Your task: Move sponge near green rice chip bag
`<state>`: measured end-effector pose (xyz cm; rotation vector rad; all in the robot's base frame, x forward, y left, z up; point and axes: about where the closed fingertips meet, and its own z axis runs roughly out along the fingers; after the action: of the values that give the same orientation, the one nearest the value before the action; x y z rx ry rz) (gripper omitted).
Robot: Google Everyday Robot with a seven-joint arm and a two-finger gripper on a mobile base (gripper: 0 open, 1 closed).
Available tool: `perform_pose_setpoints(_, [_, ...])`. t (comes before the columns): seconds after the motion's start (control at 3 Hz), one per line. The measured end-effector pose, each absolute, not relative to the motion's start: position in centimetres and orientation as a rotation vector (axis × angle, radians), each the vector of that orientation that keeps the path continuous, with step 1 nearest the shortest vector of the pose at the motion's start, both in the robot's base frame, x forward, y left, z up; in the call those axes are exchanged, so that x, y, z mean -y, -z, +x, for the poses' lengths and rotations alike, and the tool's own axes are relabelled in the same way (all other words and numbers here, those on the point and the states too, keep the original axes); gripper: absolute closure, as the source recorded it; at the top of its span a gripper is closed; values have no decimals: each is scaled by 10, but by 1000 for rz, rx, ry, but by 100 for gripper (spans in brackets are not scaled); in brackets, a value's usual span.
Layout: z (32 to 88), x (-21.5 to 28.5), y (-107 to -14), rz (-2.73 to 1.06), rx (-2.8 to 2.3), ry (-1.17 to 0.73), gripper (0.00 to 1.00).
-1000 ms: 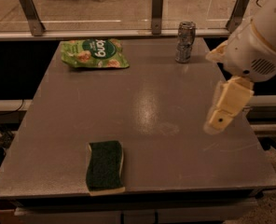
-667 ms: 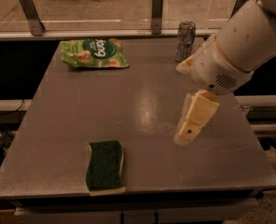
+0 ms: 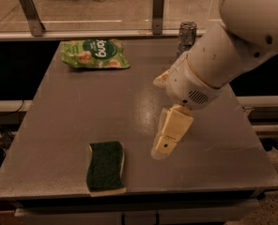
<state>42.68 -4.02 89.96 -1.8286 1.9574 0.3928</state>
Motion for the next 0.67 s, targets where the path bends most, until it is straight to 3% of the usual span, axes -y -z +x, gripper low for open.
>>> perform_pose_setpoints(0.67, [414, 13, -894, -1889, -1857, -516, 0])
